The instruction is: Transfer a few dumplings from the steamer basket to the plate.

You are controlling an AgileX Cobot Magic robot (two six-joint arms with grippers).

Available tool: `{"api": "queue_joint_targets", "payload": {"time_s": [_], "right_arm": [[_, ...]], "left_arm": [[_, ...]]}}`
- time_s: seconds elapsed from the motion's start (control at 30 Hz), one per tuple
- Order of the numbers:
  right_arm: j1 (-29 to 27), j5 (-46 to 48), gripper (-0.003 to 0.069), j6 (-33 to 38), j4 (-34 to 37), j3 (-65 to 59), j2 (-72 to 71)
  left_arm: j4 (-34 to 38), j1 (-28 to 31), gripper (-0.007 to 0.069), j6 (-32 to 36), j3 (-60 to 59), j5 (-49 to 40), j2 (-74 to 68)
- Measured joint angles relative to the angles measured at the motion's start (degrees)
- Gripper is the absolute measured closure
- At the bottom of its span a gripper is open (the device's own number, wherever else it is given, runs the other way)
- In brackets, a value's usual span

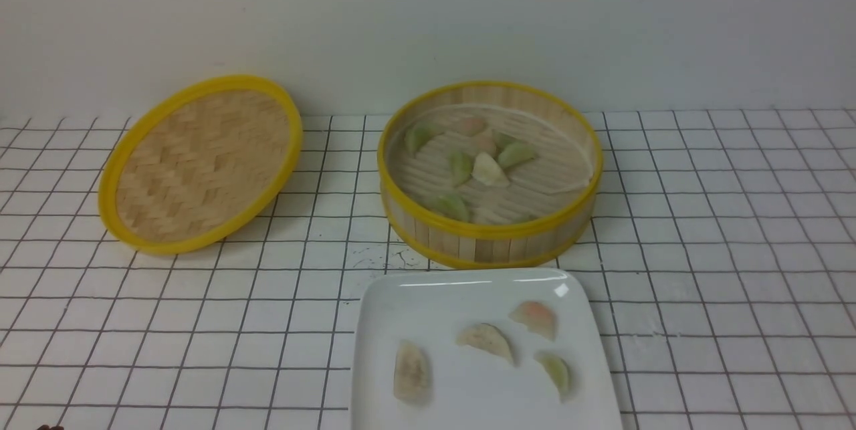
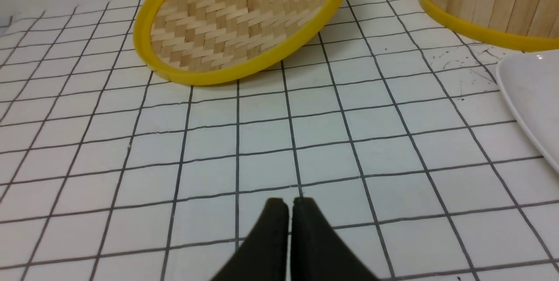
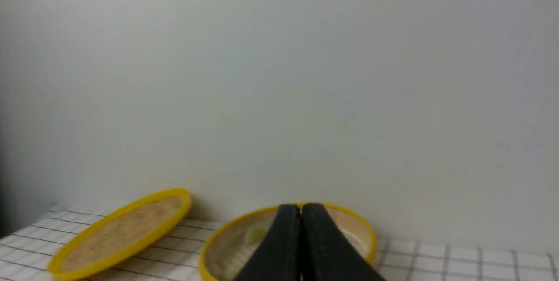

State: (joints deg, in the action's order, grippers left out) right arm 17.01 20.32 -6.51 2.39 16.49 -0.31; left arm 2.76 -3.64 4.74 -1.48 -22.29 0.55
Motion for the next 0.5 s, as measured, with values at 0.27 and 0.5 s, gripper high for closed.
{"api": "queue_joint_targets", "payload": {"time_s": [0.27, 0.5], "right_arm": [[-13.4, 0.7, 0.0673, 0.5, -4.7, -13.8, -0.2], [-15.9, 1.8, 0.0673, 0.4, -6.6, -17.7, -0.3]], "left_arm": [[0.0, 0.0, 0.0631, 0.0, 0.0, 0.0, 0.0], [0.0, 0.0, 0.0631, 0.0, 0.0, 0.1, 0.0]]}}
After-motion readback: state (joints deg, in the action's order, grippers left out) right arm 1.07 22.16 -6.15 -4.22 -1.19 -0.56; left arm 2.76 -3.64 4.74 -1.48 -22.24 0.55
